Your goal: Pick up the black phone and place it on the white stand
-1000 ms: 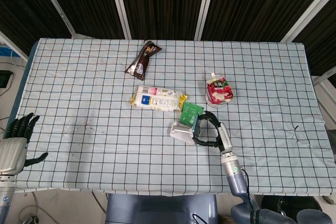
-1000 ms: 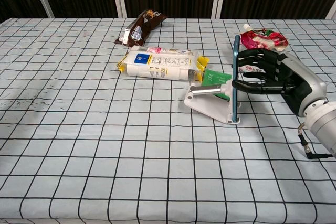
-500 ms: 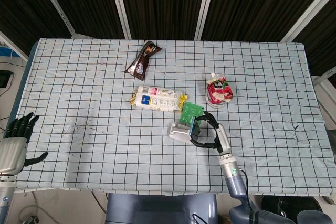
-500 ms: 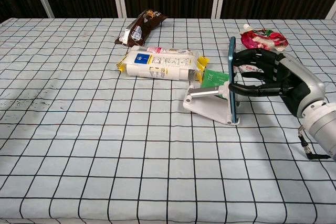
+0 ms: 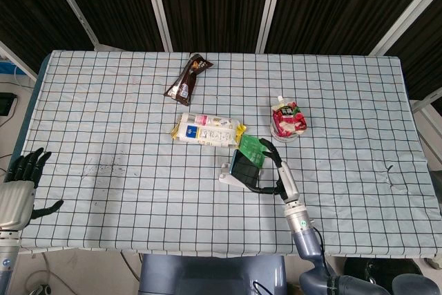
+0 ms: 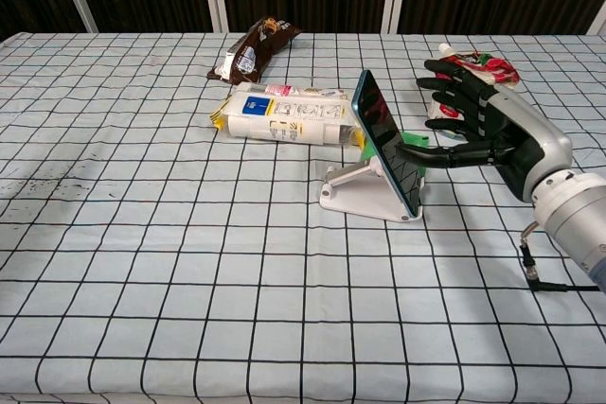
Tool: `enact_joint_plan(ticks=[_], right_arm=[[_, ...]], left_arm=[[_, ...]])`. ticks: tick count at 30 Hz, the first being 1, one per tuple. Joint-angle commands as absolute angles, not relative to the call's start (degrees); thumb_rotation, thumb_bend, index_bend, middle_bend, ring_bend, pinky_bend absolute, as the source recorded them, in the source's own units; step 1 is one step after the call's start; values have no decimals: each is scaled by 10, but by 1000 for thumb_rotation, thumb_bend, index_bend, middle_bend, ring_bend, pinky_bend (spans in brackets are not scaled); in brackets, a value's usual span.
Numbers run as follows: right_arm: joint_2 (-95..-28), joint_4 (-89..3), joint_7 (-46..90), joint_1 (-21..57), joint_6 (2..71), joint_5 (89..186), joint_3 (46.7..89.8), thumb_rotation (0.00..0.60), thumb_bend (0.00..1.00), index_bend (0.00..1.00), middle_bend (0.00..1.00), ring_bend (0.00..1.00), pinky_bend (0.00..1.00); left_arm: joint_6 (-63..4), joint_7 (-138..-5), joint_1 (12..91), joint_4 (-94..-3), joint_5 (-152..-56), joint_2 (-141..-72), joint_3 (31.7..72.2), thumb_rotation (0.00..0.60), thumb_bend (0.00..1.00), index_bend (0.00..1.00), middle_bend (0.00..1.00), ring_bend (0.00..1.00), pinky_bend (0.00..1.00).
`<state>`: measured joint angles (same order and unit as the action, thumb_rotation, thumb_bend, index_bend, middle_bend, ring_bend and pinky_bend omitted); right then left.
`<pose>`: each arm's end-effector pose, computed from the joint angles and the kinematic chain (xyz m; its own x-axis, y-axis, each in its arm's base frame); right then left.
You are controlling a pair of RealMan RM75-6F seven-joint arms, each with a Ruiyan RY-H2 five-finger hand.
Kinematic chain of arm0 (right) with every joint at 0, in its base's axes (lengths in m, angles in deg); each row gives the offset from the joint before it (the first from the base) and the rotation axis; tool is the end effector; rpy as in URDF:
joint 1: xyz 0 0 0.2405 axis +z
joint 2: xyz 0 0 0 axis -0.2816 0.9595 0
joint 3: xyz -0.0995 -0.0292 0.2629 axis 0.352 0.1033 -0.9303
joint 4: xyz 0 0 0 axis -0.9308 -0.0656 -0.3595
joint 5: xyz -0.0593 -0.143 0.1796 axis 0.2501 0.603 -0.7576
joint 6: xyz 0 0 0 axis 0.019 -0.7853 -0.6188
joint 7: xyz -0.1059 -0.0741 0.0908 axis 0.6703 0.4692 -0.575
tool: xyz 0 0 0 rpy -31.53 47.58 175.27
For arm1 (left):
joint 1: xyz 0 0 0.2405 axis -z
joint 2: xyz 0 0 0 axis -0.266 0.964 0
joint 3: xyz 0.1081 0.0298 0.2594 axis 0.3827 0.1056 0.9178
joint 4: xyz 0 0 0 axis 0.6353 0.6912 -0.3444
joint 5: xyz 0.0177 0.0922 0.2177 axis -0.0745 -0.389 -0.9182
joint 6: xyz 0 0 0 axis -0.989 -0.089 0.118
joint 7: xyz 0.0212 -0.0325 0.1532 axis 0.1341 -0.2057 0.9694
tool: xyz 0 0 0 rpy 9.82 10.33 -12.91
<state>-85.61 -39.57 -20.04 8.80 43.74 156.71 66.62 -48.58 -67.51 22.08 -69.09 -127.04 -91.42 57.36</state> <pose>-0.1986 -0.3135 -0.0948 -0.6521 -0.2432 0.7181 -0.7246 -0.0788 -0.6847 -0.3347 0.2087 0.1173 0.3846 0.0270 0.9227 0.9231 -0.0098 -0.3844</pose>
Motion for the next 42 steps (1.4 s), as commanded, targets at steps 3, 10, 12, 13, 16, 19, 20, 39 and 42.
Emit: enact_joint_plan(ticks=[3, 10, 12, 13, 16, 19, 20, 39, 42], right_arm=[[-850, -411, -181, 84, 440, 1560, 664, 600, 91, 49, 63, 0, 137], [-817, -456, -147, 75, 476, 1569, 649, 600, 88, 37, 59, 0, 137], [-802, -481, -129, 69, 497, 1573, 638, 600, 85, 35, 59, 0, 137], [-792, -497, -119, 66, 507, 1572, 632, 600, 84, 34, 59, 0, 137], [-771, -537, -95, 57, 522, 1562, 616, 600, 82, 35, 59, 0, 136], [-736, -573, -62, 47, 528, 1551, 606, 600, 87, 35, 59, 0, 137], [-726, -582, -55, 45, 527, 1548, 605, 600, 91, 35, 58, 0, 136], [-442, -650, 267, -56, 497, 1590, 759, 600, 114, 0, 0, 0, 136], [-441, -657, 311, -70, 510, 1577, 764, 600, 115, 0, 0, 0, 136]], left_arm=[[-487, -679, 221, -691, -1272, -913, 574, 600, 0, 0, 0, 0, 0], [-488, -689, 221, -694, -1275, -912, 574, 600, 0, 0, 0, 0, 0], [-487, -693, 221, -694, -1277, -911, 574, 600, 0, 0, 0, 0, 0], [-487, -695, 222, -695, -1278, -911, 574, 600, 0, 0, 0, 0, 0], [-489, -699, 222, -694, -1285, -910, 576, 600, 0, 0, 0, 0, 0], [-494, -706, 221, -693, -1291, -907, 577, 600, 0, 0, 0, 0, 0], [-496, -709, 220, -693, -1293, -907, 577, 600, 0, 0, 0, 0, 0], [-499, -660, 217, -684, -1294, -904, 582, 600, 0, 0, 0, 0, 0], [-501, -653, 217, -685, -1293, -906, 580, 600, 0, 0, 0, 0, 0]])
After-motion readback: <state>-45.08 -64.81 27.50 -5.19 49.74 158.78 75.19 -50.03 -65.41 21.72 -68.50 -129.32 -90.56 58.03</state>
